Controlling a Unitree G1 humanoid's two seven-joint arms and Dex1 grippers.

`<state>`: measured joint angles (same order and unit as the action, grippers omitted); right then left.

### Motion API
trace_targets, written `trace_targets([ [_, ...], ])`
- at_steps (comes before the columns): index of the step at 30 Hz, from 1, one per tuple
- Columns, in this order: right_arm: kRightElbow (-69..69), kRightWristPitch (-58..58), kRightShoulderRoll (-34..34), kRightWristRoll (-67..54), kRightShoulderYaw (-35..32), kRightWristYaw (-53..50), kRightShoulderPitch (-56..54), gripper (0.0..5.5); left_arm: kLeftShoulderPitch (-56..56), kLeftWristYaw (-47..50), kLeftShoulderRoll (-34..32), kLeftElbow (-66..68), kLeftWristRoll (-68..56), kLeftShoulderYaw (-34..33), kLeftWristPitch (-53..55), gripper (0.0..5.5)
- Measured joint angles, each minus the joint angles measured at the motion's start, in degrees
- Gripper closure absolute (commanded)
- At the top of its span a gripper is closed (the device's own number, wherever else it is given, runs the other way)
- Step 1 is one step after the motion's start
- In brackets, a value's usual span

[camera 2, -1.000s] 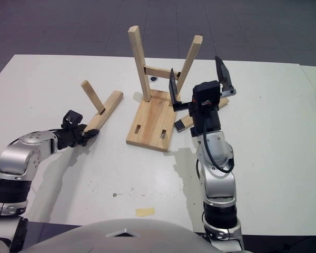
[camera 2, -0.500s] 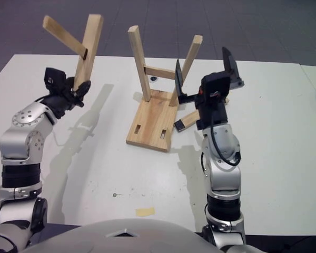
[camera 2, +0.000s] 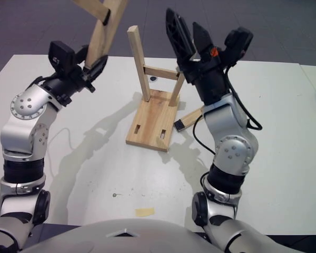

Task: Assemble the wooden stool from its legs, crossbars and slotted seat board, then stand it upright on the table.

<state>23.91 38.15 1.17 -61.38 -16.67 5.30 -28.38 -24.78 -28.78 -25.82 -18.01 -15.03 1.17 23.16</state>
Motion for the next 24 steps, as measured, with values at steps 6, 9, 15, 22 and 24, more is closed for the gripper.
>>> trace_targets([
  [6,-8.5,-0.1,0.3,-6.9,-2.7,-2.7,-5.0,0.10,-0.6,-4.6,0.3,-0.8,-0.8,2.9,-0.9,3.45],
  [9,-9.2,-0.2,0.3,-8.8,-2.7,-3.9,-5.9,0.62,-1.2,-5.3,0.6,-0.9,-0.9,3.6,-0.9,3.45],
  [15,-10.0,-0.1,0.3,-9.6,-0.7,-5.2,-6.5,1.61,-1.2,-7.0,0.9,-1.3,-1.0,4.9,-0.8,3.45],
  [22,-10.3,0.3,0.9,-10.4,-0.1,-6.2,-6.1,2.74,-1.1,-9.2,0.3,-2.6,-0.9,5.2,-0.8,3.45],
  [24,-9.9,0.3,0.9,-10.8,0.0,-6.8,-5.5,3.05,-1.1,-9.4,0.3,-2.6,-0.8,5.6,-0.9,3.45],
])
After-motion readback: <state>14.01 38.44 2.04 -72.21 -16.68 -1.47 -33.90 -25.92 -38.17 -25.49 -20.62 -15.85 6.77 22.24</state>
